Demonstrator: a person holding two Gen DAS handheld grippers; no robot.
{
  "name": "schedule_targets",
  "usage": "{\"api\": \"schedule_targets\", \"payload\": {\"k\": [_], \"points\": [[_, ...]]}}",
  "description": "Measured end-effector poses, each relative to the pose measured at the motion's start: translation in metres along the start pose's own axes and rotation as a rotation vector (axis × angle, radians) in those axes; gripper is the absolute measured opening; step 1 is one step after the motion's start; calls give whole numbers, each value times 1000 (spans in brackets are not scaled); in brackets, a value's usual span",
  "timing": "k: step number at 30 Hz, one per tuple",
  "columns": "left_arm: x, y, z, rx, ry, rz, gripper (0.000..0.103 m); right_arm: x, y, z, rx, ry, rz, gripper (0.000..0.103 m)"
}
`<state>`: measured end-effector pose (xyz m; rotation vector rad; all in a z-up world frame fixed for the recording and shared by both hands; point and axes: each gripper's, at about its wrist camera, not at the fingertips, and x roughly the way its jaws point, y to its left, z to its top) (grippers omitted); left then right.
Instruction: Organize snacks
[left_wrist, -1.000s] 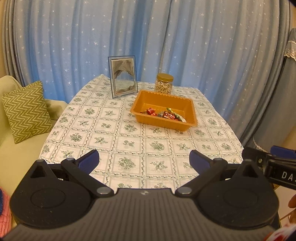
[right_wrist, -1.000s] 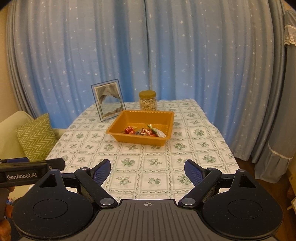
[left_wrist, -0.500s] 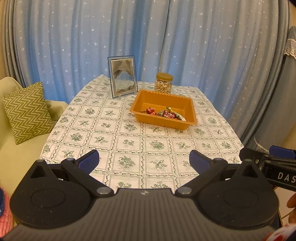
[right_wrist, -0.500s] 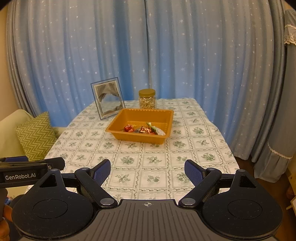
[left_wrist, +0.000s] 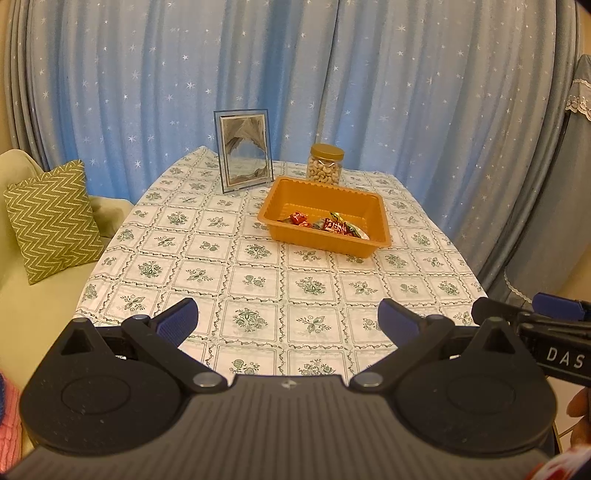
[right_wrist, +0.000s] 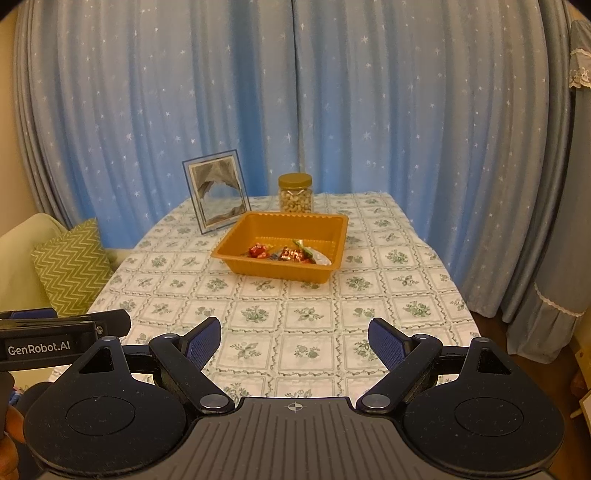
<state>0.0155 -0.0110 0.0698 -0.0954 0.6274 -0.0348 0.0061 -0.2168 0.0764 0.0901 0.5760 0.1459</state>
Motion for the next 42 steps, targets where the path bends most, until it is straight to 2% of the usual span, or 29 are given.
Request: {"api": "schedule_targets", "payload": {"k": [42], "points": [[3,-3,-7,10,3,-5,103,5,-4,-5,8,13,0,87]]}}
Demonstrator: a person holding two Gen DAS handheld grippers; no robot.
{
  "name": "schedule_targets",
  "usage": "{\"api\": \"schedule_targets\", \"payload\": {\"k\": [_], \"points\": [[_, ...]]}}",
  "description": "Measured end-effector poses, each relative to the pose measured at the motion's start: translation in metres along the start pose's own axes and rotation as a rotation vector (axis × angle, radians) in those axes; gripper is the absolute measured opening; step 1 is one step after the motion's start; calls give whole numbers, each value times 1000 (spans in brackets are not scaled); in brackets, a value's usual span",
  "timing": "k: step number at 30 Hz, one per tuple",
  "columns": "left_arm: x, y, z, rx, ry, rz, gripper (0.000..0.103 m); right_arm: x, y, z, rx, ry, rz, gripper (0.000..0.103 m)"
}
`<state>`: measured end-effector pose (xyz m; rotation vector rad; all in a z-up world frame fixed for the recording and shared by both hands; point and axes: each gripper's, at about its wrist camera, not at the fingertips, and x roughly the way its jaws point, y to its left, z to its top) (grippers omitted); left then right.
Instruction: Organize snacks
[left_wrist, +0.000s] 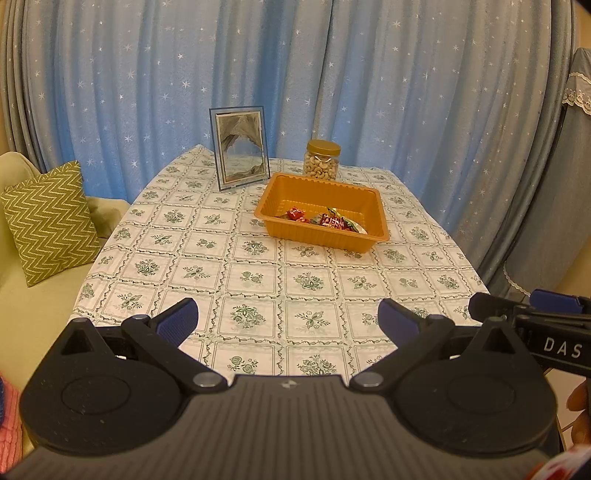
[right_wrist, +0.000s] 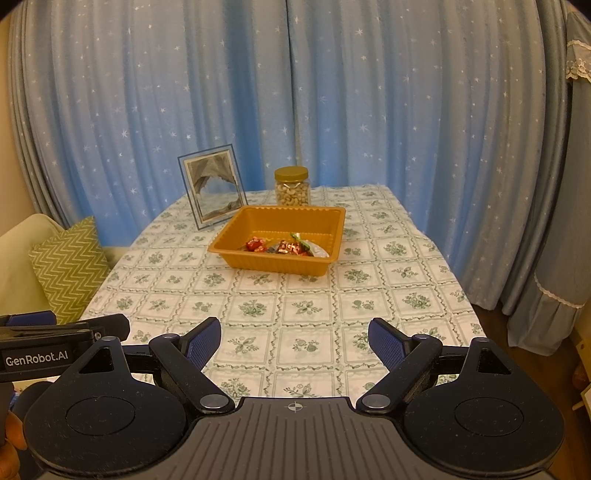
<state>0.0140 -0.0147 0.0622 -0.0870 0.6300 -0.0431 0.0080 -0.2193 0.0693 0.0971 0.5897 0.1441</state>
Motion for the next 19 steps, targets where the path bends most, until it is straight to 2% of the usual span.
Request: {"api": "schedule_targets", "payload": {"k": [19], "points": [[1,2,-4,11,-17,-17,103,1,-2,0,2,1,0,87]]}}
